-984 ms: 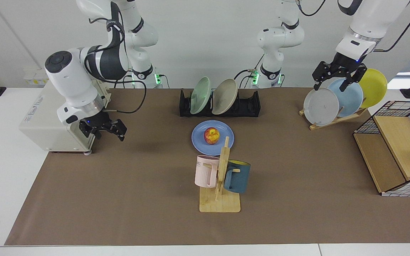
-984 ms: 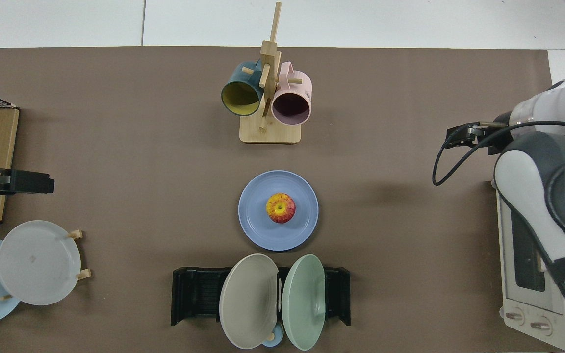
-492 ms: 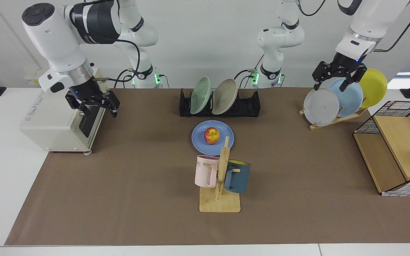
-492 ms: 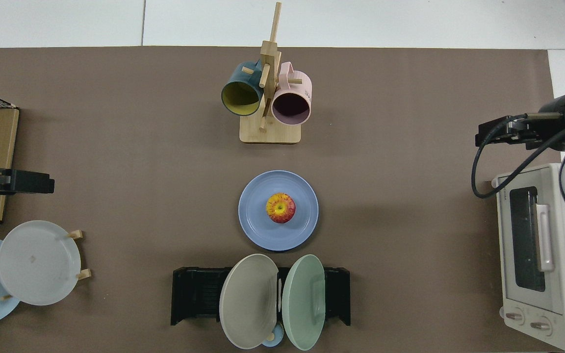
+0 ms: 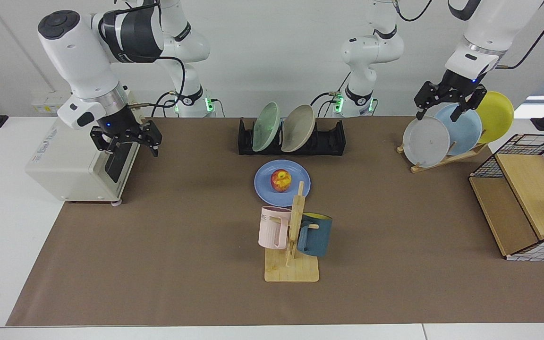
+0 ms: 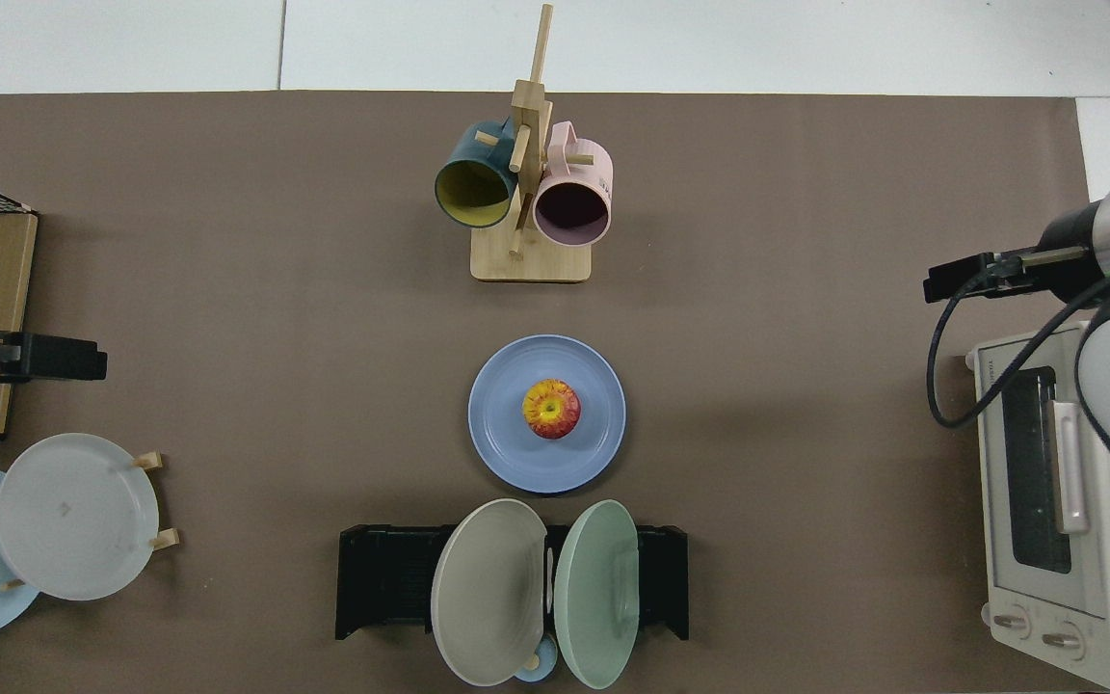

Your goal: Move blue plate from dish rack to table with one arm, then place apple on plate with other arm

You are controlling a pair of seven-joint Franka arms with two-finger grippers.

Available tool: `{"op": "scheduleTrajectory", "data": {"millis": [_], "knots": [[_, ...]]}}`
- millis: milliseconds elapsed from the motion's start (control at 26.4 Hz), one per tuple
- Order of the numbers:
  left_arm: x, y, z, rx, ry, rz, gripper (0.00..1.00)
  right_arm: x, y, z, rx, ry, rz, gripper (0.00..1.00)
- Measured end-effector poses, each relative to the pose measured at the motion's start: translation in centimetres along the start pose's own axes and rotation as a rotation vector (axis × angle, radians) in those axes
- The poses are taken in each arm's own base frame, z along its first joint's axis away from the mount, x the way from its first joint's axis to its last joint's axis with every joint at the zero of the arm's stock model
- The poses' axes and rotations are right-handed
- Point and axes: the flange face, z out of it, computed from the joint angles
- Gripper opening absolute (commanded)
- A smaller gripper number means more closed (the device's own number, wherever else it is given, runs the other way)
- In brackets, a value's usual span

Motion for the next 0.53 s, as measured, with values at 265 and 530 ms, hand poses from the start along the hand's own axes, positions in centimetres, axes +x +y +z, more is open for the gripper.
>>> {"op": "scheduleTrajectory", "data": {"millis": [265,530], "knots": [[0.0,0.0,0.0,0.0,0.0,0.0,1.0,-0.07,-0.38,-0.11,0.001,0.002,0.041,1.0],[0.01,0.13,0.01,0.0,0.0,0.002,1.0,-0.1,-0.45,0.0,-0.001,-0.001,0.16,1.0]]}}
